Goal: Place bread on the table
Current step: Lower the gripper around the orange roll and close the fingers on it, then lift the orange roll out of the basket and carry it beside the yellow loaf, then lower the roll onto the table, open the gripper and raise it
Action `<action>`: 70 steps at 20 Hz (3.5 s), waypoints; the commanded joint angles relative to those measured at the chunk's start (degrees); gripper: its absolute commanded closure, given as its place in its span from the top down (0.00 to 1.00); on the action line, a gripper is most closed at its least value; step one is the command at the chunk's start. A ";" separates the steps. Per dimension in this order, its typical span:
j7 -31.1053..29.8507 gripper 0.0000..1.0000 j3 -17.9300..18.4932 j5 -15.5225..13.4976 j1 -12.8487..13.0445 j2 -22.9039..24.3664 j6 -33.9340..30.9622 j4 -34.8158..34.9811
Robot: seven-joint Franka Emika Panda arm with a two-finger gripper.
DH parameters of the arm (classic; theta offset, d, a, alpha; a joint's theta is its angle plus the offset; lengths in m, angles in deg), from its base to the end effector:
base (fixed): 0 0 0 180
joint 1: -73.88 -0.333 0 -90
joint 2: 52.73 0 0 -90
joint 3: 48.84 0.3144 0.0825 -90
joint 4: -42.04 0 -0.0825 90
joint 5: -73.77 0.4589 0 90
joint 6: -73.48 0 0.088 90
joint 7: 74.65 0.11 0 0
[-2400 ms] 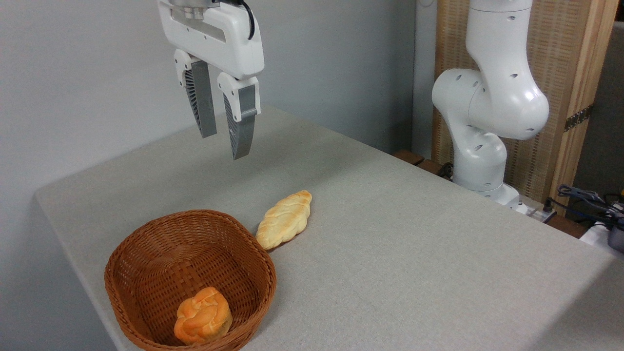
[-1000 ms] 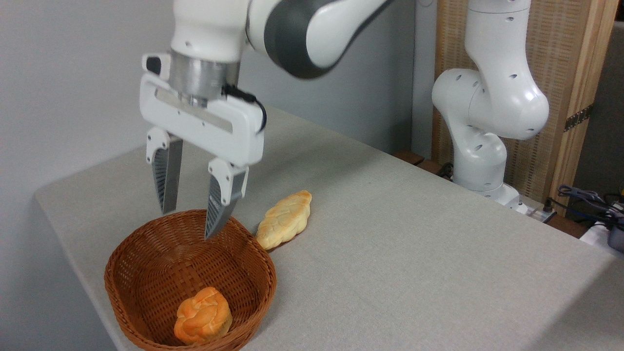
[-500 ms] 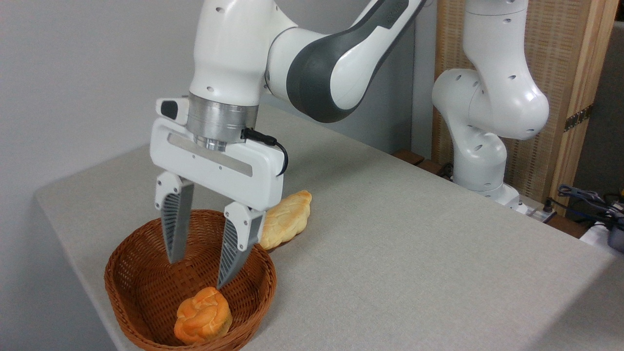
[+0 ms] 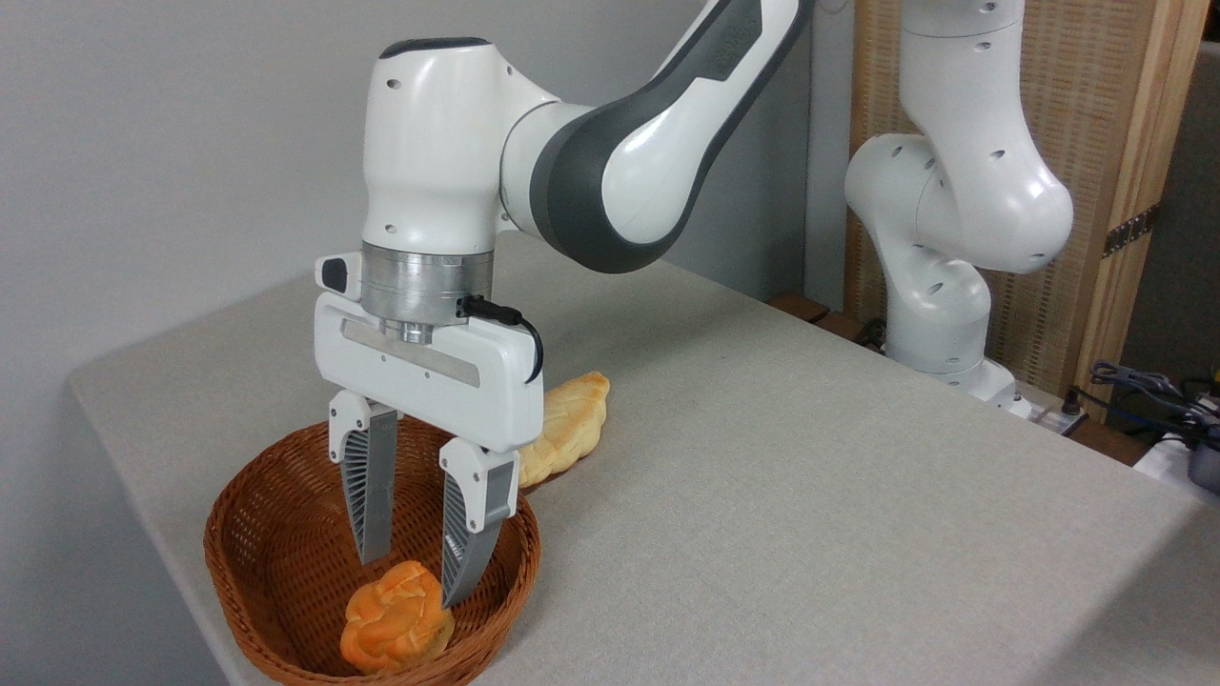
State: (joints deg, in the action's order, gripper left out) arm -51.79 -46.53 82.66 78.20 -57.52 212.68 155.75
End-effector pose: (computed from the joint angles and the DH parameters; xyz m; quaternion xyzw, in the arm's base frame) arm 0.6719 -0.0232 0.4213 -0.9471 0.2590 -0.1649 0.0934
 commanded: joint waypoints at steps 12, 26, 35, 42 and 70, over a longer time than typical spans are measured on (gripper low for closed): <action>0.61 1.00 -0.81 1.13 0.07 -4.79 7.31 0.29; 0.69 0.42 -0.90 2.97 -0.02 -5.05 7.22 0.29; 1.05 0.39 -1.07 1.49 -0.02 -3.65 5.38 -0.15; 1.05 0.39 -1.95 -2.90 0.16 -0.58 1.44 -0.94; 27.06 1.00 0.24 -3.09 1.57 17.54 -26.97 11.45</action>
State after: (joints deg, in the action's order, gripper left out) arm -25.47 -47.07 78.95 79.20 -39.70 184.85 166.99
